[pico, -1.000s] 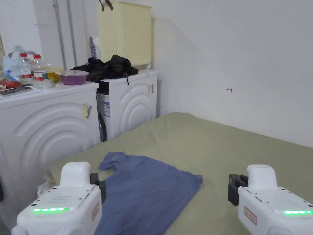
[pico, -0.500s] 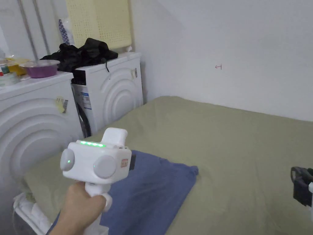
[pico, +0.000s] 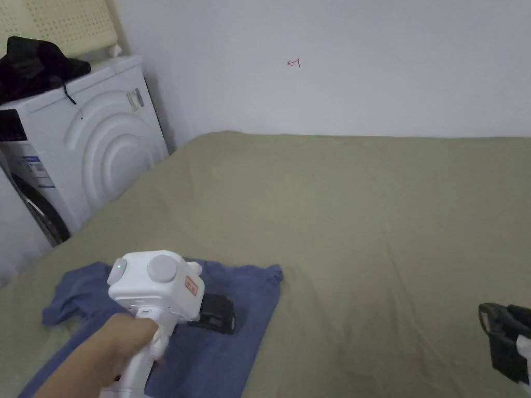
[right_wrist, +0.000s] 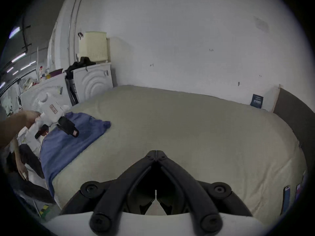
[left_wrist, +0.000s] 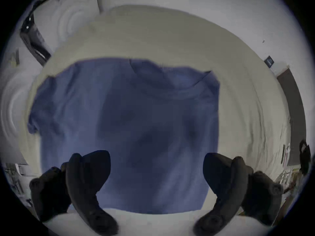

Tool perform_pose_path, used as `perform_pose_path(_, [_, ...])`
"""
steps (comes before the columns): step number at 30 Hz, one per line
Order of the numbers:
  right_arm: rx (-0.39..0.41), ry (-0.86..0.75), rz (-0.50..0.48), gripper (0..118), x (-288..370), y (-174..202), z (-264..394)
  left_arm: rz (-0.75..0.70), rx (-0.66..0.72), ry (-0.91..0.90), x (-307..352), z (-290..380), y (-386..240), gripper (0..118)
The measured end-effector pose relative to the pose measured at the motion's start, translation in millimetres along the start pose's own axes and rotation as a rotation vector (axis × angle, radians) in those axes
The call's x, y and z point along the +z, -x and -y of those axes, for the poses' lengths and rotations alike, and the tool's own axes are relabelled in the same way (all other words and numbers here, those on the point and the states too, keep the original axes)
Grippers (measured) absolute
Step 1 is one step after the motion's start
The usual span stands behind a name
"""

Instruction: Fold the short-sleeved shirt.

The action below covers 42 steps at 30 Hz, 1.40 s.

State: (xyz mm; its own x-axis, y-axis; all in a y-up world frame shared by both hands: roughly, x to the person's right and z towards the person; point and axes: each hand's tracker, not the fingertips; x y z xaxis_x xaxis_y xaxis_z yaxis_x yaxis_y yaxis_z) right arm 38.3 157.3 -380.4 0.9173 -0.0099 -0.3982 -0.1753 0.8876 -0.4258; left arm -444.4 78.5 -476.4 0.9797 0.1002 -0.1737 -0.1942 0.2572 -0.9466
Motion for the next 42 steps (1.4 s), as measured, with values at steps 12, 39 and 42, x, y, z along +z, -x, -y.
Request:
perform_pose_path(12, [-0.056, 0.001, 0.014, 0, 19, -27, 0, -0.042, -0.127, -0.175, 90, 16, -47, 0])
perform_pose_path(39, [-0.238, 0.060, 0.535, 0, 216, -260, 67, 0.532, -0.857, -0.107, 48, 121, -605, 118])
perform_pose_path(42, [-0.270, 0.043, 0.525, 0, 219, -256, 65, 0.571, -0.711, -0.084, 28, 118, -583, 118])
